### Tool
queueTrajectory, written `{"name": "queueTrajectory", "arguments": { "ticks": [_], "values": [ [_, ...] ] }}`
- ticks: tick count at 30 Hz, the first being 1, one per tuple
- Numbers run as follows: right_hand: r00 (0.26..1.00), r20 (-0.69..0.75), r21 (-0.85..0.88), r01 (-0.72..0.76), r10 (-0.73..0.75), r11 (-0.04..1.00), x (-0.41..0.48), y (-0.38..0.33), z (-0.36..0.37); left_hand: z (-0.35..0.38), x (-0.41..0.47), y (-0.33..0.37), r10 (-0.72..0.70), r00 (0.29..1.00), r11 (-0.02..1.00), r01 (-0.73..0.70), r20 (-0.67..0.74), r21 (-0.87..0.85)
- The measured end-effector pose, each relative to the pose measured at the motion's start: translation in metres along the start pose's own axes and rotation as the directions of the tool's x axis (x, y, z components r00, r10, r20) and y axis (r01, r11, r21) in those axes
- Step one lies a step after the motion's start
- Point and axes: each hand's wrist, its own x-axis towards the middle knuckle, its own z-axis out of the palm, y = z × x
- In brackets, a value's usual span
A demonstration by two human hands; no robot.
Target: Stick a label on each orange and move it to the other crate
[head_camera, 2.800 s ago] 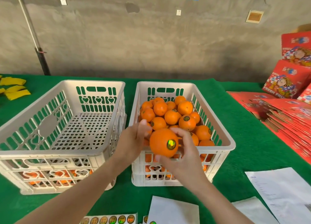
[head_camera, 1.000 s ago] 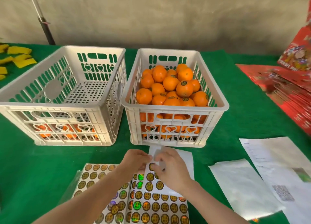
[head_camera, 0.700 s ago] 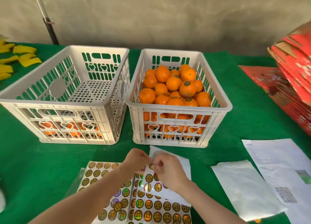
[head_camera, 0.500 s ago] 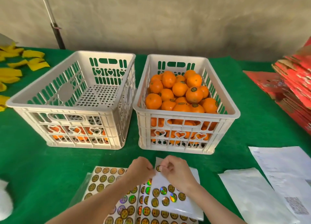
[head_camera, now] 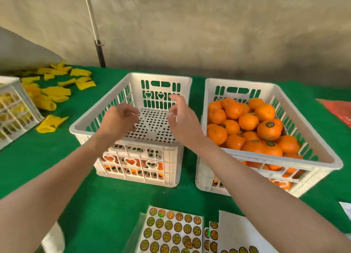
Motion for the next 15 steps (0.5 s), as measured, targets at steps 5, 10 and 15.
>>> {"name": "queueTrajectory", "arguments": {
  "ticks": [5,10,15],
  "values": [
    [0.948,0.300,-0.206,-0.040,0.102,0.978,0.034,0.015,0.056,-0.012,0.043,-0.039,-0.086,0.932,0.933,-0.048,0.352,0.357],
    [0.914,0.359,-0.336,-0.061,0.188,0.940,0.038,0.027,0.075,0.012,0.084,-0.061,-0.293,0.693,0.763,-0.246,0.659,0.598],
    [0.919,0.359,-0.333,-0.036,0.162,0.942,0.037,0.030,0.074,0.066,0.114,-0.087,-0.545,0.419,0.634,-0.361,0.727,0.684]
  ]
}}
